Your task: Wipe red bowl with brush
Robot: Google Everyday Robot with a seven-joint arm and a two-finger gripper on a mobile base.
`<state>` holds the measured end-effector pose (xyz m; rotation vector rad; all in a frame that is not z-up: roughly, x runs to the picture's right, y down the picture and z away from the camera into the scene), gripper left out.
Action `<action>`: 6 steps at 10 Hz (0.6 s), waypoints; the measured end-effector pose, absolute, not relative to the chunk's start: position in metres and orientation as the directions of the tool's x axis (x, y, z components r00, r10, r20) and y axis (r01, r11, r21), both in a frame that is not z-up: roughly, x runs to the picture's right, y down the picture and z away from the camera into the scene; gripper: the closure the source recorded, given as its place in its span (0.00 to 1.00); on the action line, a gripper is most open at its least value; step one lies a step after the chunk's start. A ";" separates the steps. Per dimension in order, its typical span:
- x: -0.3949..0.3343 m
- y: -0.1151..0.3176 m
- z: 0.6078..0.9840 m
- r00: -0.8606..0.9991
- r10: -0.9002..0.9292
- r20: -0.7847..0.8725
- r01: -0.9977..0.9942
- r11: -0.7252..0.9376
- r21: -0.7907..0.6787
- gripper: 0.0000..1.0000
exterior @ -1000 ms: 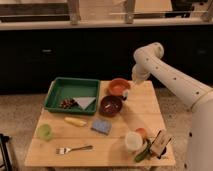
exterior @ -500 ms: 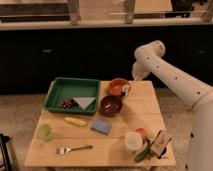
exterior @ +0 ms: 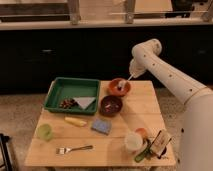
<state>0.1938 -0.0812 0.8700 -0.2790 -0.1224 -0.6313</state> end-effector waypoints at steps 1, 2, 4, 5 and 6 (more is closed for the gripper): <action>0.195 -0.077 0.879 0.815 -0.548 0.189 0.580 0.783 -0.225 0.99; 0.196 -0.073 0.885 0.823 -0.536 0.188 0.567 0.790 -0.231 0.99; 0.203 -0.060 0.900 0.837 -0.512 0.191 0.546 0.799 -0.250 0.99; 0.205 -0.056 0.904 0.842 -0.504 0.192 0.539 0.802 -0.256 0.99; 0.209 -0.054 0.907 0.847 -0.496 0.193 0.531 0.805 -0.262 0.99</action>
